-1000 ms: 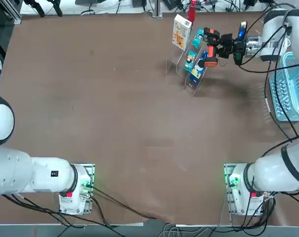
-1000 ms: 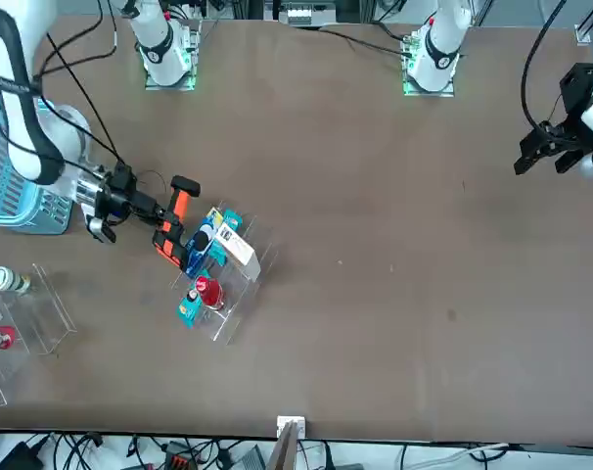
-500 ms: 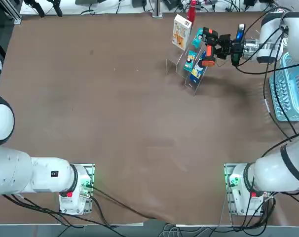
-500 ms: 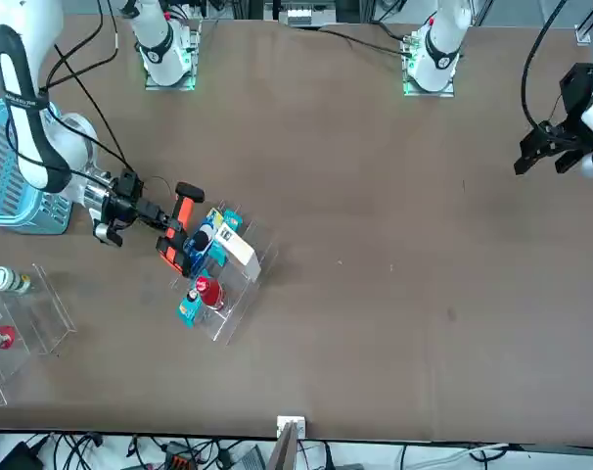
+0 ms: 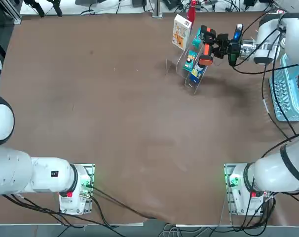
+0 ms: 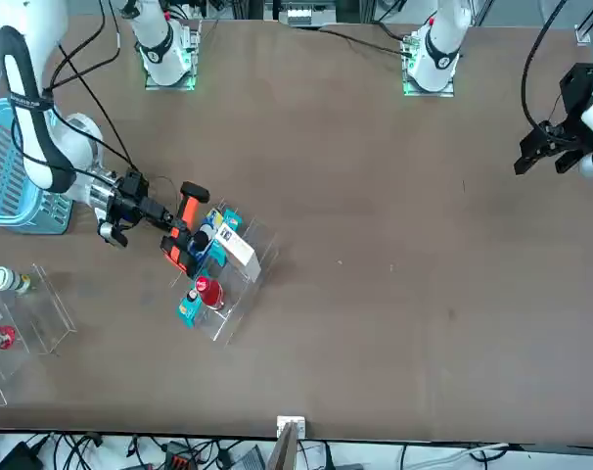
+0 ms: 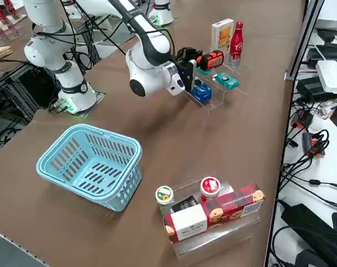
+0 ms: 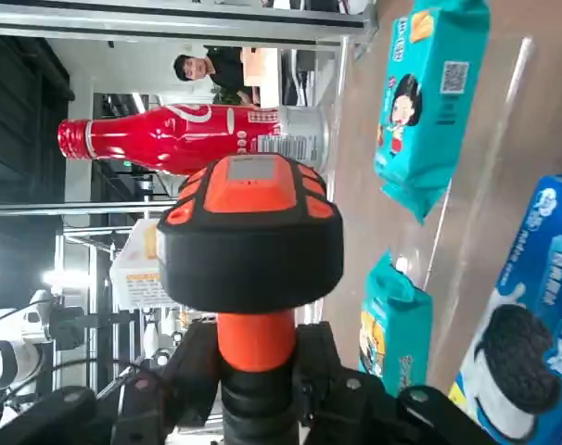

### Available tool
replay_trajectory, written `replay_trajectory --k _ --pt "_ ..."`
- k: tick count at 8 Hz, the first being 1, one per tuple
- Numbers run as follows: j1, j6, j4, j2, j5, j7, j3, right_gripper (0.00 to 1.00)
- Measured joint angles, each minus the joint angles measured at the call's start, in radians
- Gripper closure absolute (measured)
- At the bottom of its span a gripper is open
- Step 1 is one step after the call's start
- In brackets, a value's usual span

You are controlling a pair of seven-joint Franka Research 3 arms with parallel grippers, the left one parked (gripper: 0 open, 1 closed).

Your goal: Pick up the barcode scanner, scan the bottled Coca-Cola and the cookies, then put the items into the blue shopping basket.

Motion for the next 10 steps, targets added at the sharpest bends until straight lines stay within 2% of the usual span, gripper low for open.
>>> replay_trajectory --k 5,10 --pt "0.017 0.001 -0.007 0.041 0.071 -0.063 0.000 0.56" --pt "0.025 0.001 0.000 0.048 0.107 -0.067 0.000 0.56"
